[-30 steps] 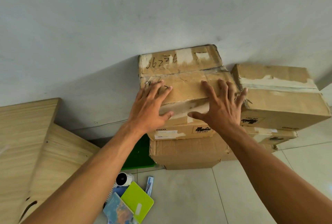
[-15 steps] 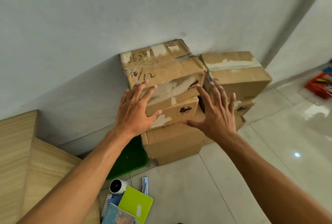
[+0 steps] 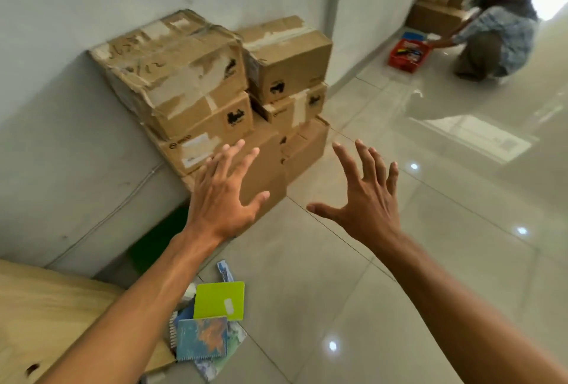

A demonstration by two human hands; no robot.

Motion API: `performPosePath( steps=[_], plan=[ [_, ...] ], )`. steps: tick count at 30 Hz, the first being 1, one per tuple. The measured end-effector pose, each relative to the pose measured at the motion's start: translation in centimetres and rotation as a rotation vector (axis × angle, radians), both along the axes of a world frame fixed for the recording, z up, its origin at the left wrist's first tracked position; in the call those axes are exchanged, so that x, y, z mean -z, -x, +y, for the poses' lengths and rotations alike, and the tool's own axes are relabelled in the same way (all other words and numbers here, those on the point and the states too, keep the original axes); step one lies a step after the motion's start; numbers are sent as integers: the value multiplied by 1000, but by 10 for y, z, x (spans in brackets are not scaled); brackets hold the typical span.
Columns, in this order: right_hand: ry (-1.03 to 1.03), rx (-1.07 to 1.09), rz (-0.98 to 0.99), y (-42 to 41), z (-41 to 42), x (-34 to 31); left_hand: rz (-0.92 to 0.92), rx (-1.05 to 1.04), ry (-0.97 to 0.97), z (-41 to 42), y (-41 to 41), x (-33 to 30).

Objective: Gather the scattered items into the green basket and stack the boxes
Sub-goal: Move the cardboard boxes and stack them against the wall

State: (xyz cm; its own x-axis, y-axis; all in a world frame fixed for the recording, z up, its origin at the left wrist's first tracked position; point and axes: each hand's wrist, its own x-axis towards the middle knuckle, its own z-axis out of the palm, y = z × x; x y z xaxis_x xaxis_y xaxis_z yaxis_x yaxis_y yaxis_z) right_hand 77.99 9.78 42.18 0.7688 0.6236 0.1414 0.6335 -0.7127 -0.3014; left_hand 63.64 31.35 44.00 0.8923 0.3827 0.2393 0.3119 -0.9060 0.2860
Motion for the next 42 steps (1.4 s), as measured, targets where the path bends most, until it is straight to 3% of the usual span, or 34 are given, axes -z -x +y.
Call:
performPosePath(
  steps=[12, 25, 33, 42],
  plan=[
    [68, 535, 221, 80, -329, 113, 180, 493, 59, -252, -35, 108],
    [96, 993, 377, 292, -665, 219, 331, 952, 100, -618, 32, 224],
    [78, 1156, 504, 395, -776, 352, 561, 1020, 146, -758, 110, 372],
    [46, 1225, 648, 438, -848, 542, 788, 958, -9, -814, 149, 561]
  ],
)
